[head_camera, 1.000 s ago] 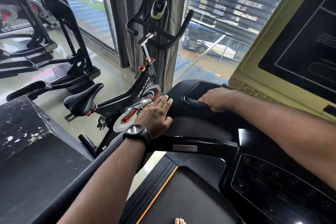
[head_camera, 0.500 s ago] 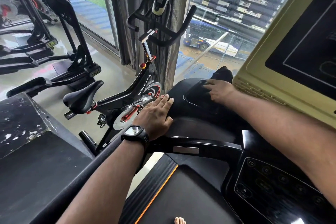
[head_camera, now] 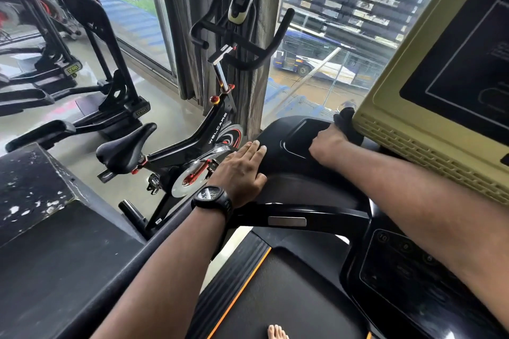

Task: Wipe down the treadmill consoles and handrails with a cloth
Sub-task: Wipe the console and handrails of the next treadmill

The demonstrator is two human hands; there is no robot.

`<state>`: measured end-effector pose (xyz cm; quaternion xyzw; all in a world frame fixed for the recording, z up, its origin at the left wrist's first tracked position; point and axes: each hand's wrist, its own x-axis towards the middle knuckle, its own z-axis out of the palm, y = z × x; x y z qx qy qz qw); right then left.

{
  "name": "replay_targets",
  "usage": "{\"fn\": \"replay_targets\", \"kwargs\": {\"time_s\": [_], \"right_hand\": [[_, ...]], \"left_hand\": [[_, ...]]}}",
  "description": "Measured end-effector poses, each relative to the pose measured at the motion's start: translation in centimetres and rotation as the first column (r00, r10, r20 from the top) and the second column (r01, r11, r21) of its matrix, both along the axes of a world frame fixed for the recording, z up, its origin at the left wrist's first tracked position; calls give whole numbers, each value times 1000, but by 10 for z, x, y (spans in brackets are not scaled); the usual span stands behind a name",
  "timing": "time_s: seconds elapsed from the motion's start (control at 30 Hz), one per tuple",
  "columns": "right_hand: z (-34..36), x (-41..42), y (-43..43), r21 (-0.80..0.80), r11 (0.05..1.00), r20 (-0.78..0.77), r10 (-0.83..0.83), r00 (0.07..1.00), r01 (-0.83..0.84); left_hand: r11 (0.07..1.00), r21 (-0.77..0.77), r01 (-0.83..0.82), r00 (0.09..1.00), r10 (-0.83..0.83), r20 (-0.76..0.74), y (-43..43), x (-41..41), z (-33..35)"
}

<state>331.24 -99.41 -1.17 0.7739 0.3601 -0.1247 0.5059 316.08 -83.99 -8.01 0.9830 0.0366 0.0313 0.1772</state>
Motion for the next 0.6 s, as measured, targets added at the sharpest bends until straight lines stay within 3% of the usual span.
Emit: {"fn": "replay_targets", "kwargs": {"time_s": [0.13, 0.27, 0.37, 0.47, 0.6], "right_hand": [[1, -23, 11, 193, 954, -104, -211, 972, 228], [-1, -39, 11, 415, 804, -156, -397, 904, 425], [9, -52, 10, 627, 602, -254, -443, 860, 495], [14, -68, 11, 791, 291, -381, -454, 805, 538], [1, -97, 12, 871, 33, -429, -434, 793, 489]], "left_hand": [[1000, -2, 6, 1000, -6, -6, 1, 0, -3], [1000, -7, 19, 1000, -19, -18, 2, 0, -4], [999, -13, 36, 999, -36, -21, 3, -3, -4], [999, -21, 44, 998, -45, -40, 4, -10, -2], [972, -233, -10, 997, -8, -76, 6, -14, 2]]}}
